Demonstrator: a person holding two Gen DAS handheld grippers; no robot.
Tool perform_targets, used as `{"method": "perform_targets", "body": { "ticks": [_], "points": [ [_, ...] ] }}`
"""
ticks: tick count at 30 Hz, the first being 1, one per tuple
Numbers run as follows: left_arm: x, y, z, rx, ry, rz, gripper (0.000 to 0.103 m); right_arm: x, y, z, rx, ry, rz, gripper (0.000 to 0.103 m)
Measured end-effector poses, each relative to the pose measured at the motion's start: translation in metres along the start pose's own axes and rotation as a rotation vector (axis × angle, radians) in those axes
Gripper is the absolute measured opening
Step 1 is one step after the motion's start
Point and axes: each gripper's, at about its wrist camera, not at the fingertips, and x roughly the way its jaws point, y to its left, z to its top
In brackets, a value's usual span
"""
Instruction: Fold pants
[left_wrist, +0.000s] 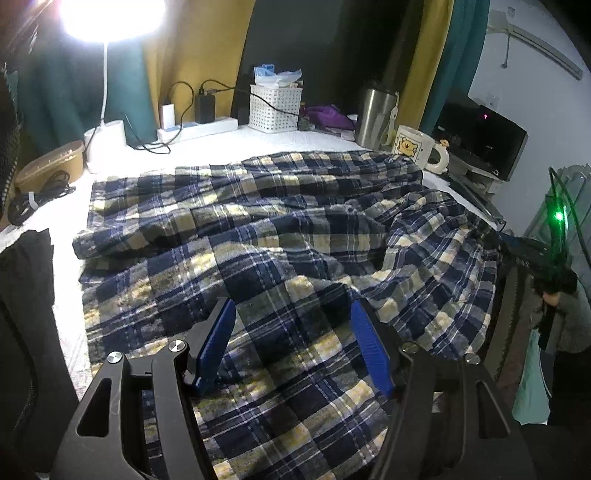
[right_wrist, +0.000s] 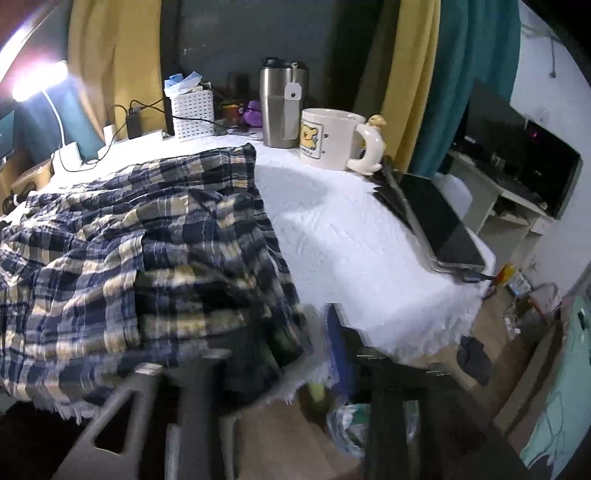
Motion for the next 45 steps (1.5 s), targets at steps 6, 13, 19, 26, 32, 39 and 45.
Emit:
{"method": "perform_targets", "body": {
  "ticks": [6,13,19,26,32,39,45],
  "points": [
    [-0.005,-0.001,-0.003,-0.007,-0.004,-0.003,0.065,-0.019,0.003,-0.028,-0.014,-0.019,-0.046,0.087],
    [-0.008,-0.002,-0.005,-0.007,-0.004,-0.002,0.065,0.001,0.030,-0.065,-0.136,0.055,-0.109,0.087],
    [-0.009,0.000,-0.005,-0.010,0.000,-0.005,0.065,-0.003,0.049,-0.060,-0.197,0.005,-0.123,0.087],
    [-0.008,-0.001,-0.009,-0.011,0.012,-0.031,0.075,-0.027,0.065,-0.046,-0.242,-0.128,-0.127,0.087],
    [-0.005,-0.013,-0.014,0.015,0.022,-0.083,0.076,-0.024,0.069,-0.019,-0.252,-0.169,-0.084,0.087],
    [-0.004,-0.042,-0.020,0.108,0.033,-0.178,0.084,-0.005,0.076,0.018,-0.252,-0.172,-0.016,0.087],
    [-0.001,-0.061,-0.027,0.192,0.069,-0.210,0.084,0.019,0.070,0.046,-0.142,-0.096,0.076,0.087]
  ]
}}
